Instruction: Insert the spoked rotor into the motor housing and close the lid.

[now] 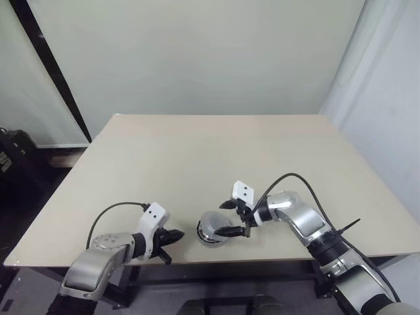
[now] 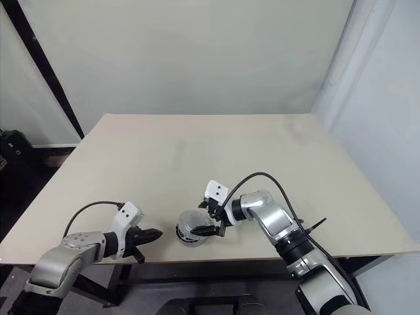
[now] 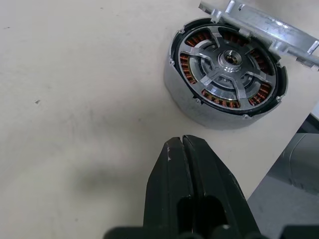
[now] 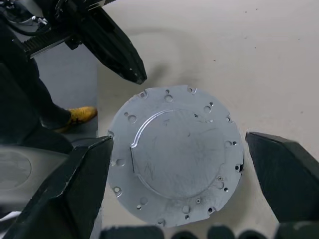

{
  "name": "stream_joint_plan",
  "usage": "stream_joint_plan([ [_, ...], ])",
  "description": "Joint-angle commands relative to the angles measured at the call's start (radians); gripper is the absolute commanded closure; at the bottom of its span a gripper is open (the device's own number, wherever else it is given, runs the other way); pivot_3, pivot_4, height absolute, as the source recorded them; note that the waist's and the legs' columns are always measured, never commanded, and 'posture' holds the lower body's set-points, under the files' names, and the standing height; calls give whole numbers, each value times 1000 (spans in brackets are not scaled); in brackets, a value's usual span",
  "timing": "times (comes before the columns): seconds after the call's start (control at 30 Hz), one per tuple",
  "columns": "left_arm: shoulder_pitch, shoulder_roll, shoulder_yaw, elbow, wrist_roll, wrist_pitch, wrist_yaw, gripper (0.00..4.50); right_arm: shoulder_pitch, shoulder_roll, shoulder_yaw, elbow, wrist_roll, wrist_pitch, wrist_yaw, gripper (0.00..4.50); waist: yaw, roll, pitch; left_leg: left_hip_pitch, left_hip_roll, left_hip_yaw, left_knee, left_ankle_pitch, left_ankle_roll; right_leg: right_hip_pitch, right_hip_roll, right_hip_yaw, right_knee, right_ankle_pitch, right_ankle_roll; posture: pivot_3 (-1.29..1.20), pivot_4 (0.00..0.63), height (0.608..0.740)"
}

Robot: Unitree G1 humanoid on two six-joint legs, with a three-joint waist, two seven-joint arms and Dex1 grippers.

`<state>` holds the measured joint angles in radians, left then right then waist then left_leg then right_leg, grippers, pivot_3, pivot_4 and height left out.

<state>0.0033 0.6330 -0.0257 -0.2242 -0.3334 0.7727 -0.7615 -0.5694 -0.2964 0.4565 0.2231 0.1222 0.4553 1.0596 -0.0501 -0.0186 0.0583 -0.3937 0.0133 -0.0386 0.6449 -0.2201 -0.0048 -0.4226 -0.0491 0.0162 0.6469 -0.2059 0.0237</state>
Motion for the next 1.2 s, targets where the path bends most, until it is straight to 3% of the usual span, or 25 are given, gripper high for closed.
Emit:
stream_joint_plan([
  [0.03,0,12,20,-45,-17,-4,0,4500,-20,9,-15,8,-2,-34,5,26,0,0,0,0,0,0,0,0,0,0,0,0,0,0,0,0,0,740],
  [0.63,10,16,22,-72,-17,12,13,4500,-70,76,4,206,-61,-132,26,26,0,0,0,0,0,0,0,0,0,0,0,0,1,0,0,0,0,740],
  [0.8,18,20,27,-79,-16,15,17,4500,-76,87,-2,225,-69,-142,33,1263,0,0,0,1,0,0,0,0,0,0,0,0,1,0,0,0,0,740],
  [1.2,11,13,19,-68,-13,16,27,4500,-74,90,28,186,-111,-80,31,1271,0,0,0,1,0,0,1,0,0,0,0,0,2,0,0,0,0,740],
])
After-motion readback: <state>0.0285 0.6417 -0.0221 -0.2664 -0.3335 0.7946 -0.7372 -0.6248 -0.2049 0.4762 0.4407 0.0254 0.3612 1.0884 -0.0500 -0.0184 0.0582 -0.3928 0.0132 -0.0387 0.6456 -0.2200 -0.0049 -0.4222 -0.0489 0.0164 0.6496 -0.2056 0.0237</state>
